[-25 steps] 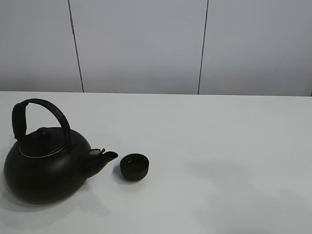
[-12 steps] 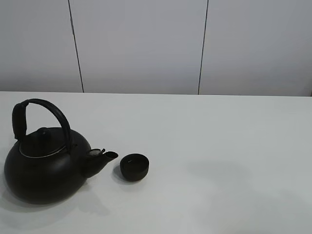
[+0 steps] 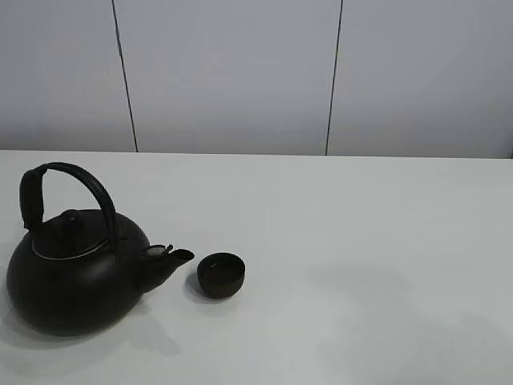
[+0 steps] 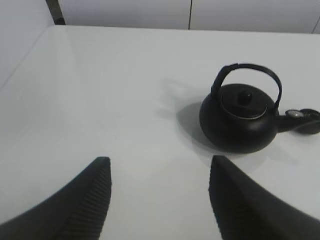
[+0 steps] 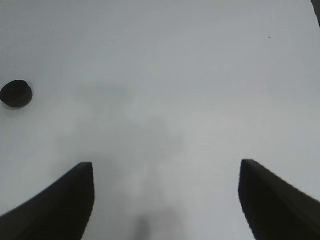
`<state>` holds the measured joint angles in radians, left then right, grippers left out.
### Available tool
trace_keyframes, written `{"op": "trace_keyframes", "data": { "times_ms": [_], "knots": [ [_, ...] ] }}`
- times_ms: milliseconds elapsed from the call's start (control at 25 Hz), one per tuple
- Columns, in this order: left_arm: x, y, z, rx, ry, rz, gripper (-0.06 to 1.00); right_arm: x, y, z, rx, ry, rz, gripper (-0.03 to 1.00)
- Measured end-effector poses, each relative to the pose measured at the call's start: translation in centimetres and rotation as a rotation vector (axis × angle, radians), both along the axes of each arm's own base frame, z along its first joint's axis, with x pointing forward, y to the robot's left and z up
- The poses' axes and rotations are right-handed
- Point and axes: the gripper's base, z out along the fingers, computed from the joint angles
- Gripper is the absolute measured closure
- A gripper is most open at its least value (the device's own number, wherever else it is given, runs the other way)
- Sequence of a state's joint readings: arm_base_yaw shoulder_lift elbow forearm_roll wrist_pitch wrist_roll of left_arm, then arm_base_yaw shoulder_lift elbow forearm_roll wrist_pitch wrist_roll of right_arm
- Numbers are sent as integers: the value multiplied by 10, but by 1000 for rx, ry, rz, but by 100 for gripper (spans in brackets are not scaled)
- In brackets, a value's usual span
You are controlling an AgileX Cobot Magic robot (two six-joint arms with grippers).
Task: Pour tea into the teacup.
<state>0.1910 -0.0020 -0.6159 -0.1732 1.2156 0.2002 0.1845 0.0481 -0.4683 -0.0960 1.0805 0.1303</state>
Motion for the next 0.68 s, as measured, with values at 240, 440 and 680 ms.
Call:
{"op": "trace_keyframes", "data": {
  "times_ms": [240,440,680],
  "knots": [
    [16,9,-28,28,64,-71,52,0,0,0,0,0,0,42],
    [17,9,-29,26,64,-90,52,0,0,0,0,0,0,42],
    [16,10,-29,27,62,-146,52,0,0,0,0,0,0,42]
  ]
}}
